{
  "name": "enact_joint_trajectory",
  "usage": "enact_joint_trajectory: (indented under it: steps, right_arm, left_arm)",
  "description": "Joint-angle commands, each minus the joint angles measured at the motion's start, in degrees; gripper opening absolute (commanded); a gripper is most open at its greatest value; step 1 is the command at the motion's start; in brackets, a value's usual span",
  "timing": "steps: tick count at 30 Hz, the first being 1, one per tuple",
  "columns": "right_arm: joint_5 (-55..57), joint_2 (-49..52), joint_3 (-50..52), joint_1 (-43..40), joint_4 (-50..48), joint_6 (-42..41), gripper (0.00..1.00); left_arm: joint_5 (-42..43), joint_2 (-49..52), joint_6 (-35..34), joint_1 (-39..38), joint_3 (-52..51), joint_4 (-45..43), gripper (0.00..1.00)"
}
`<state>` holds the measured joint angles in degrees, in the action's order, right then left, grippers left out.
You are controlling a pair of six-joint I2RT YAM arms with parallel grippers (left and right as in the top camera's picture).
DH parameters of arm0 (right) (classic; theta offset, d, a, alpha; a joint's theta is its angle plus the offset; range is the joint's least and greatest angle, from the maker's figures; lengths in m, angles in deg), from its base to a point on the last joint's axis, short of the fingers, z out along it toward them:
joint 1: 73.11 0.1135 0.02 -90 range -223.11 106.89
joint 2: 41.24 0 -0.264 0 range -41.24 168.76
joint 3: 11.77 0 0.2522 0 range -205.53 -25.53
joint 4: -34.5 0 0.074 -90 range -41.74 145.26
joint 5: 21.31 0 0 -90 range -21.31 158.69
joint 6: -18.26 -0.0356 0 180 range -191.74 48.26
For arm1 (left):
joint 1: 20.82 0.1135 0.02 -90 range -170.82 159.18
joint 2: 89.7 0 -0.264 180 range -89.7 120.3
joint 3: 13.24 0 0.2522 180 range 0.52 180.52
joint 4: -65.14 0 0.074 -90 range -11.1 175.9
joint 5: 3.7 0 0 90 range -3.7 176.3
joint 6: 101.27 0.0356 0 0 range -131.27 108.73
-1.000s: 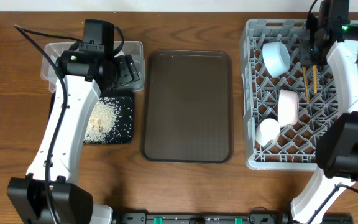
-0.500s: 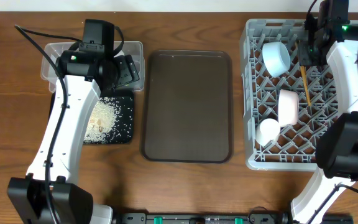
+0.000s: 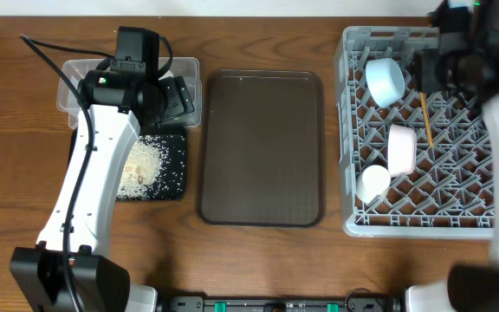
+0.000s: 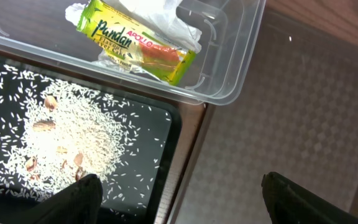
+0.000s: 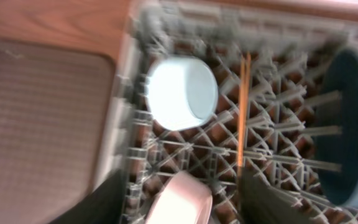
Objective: Sort waste into correct bins and load items into the dishwasher rack
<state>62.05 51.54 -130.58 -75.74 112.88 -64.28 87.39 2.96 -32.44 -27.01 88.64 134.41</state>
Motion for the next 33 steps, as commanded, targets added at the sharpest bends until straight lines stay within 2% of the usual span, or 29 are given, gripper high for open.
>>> enact_joint_trajectory:
  steps: [1,12,22,27,33]
  right_arm:
    - [-4.2,-6.6,-0.3,1.8,3.0,-0.3,0.99]
    - [-3.5,-20.4,-0.3,1.9,13.3,0.5,0.99]
    - [0.6,-28.5,-0.1,1.5,13.4,-0.6,0.99]
    - [1.2,-33.5,7.0,1.2,4.9,0.2,0.99]
    - [-2.1,-45.8,32.8,1.2,-16.4,0.3,0.99]
  left_arm:
    - [-0.5,-0.7,0.1,0.2,0.9,0.2,0.85]
    - [-0.5,-0.7,0.1,0.2,0.9,0.2,0.85]
    - [-0.5,-0.7,0.1,0.2,0.9,0.2,0.85]
    - [-0.5,-0.7,0.1,0.2,0.9,0.2,0.85]
    - [-0.5,-0.7,0.1,0.2,0.9,0.2,0.85]
